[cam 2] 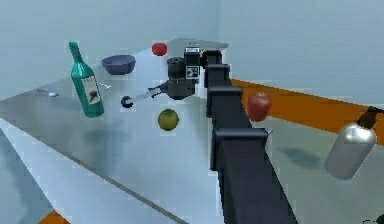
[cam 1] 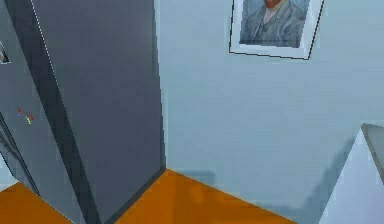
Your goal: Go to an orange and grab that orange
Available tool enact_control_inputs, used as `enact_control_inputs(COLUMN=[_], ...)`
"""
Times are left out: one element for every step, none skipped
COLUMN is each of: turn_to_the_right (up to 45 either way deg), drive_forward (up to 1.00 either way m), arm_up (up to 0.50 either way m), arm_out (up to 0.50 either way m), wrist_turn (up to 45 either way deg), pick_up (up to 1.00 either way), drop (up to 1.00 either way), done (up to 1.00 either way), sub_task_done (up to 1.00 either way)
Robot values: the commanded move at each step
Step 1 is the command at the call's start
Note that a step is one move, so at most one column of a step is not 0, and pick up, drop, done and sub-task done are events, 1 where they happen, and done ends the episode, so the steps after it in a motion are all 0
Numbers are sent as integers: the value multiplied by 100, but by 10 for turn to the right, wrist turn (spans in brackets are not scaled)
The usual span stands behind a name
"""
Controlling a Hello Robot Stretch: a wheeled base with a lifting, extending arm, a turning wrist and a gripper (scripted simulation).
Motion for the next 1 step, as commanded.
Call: enact_control_inputs(turn_to_the_right=[0], drive_forward=[0], arm_up=[0], arm_out=[0], wrist_turn=[270], pick_up=[0], drop=[0], done=[0], sub_task_done=[0])
